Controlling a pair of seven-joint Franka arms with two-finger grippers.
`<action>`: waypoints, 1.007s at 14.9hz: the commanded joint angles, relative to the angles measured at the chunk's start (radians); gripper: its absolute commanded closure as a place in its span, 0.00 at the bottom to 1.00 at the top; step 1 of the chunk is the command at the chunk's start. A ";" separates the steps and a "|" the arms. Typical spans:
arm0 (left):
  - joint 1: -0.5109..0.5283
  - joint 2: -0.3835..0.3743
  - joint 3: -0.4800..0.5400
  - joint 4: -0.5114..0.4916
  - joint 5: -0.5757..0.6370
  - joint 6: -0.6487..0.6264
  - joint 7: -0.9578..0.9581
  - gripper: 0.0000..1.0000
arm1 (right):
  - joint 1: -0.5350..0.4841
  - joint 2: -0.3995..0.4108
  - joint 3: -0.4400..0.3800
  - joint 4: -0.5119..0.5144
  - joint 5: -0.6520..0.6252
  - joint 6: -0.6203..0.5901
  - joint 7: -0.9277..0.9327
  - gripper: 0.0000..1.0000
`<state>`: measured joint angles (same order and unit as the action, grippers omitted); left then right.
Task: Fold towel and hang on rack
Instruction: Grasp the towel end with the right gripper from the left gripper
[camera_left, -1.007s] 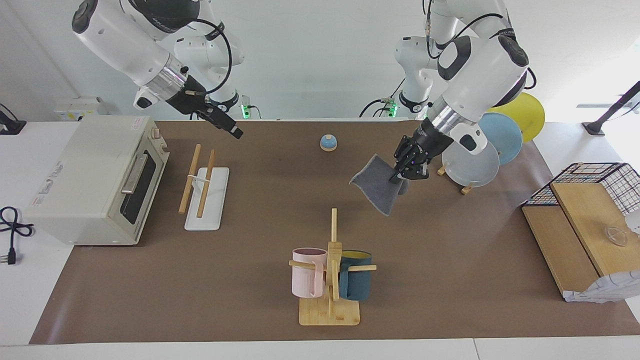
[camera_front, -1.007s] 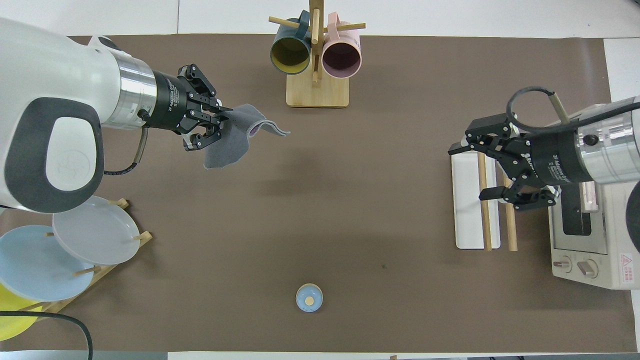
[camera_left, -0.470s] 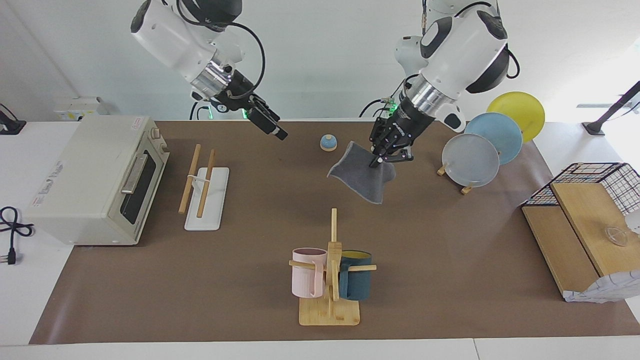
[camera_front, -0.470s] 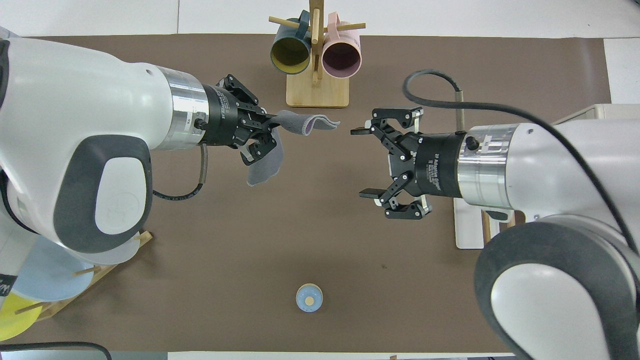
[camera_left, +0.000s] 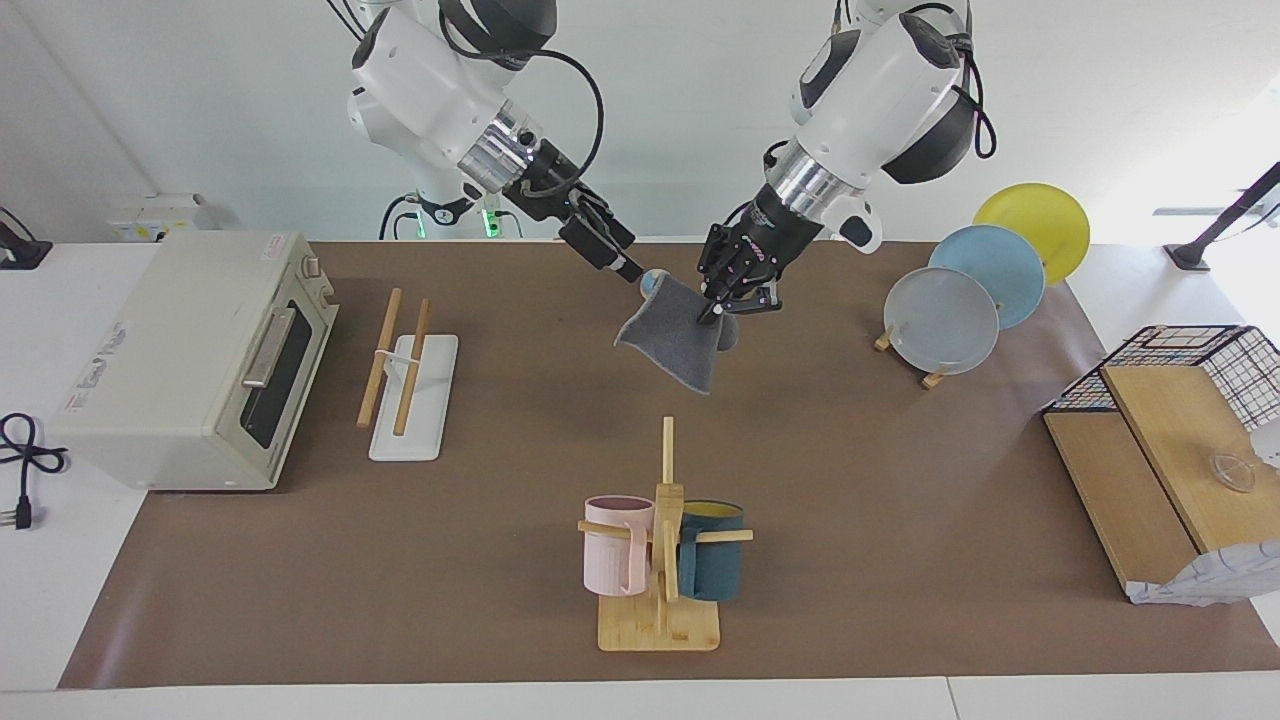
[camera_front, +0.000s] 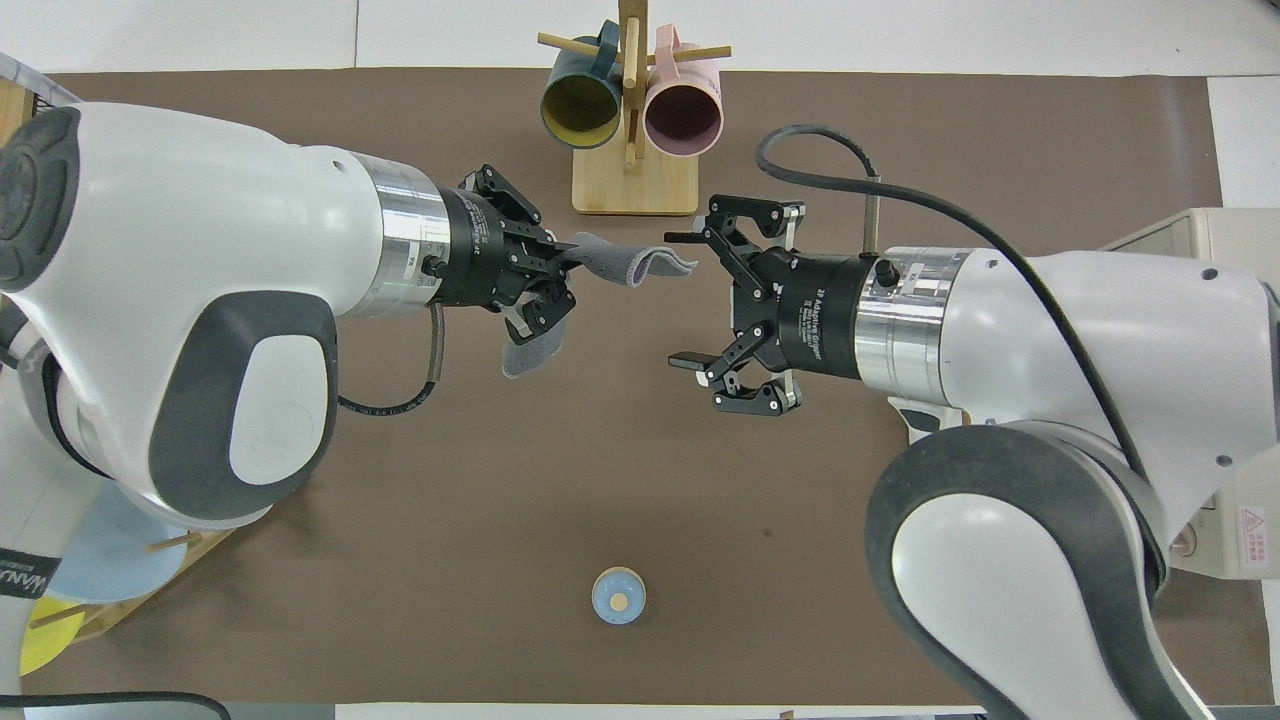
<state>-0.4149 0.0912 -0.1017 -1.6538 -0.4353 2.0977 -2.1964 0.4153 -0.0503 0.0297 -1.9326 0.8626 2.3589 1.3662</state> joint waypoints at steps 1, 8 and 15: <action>-0.015 -0.034 0.008 -0.040 -0.016 0.019 -0.011 1.00 | 0.068 0.042 -0.002 0.003 0.030 0.109 0.004 0.00; -0.016 -0.036 0.008 -0.038 -0.016 0.015 -0.011 1.00 | 0.074 0.095 -0.002 0.034 0.032 0.158 -0.029 0.12; -0.024 -0.042 0.008 -0.041 -0.016 0.010 -0.010 1.00 | 0.079 0.102 -0.002 0.033 0.033 0.163 -0.091 1.00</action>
<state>-0.4170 0.0867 -0.1045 -1.6556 -0.4354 2.0977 -2.1965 0.4913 0.0396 0.0266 -1.9112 0.8724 2.5036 1.3165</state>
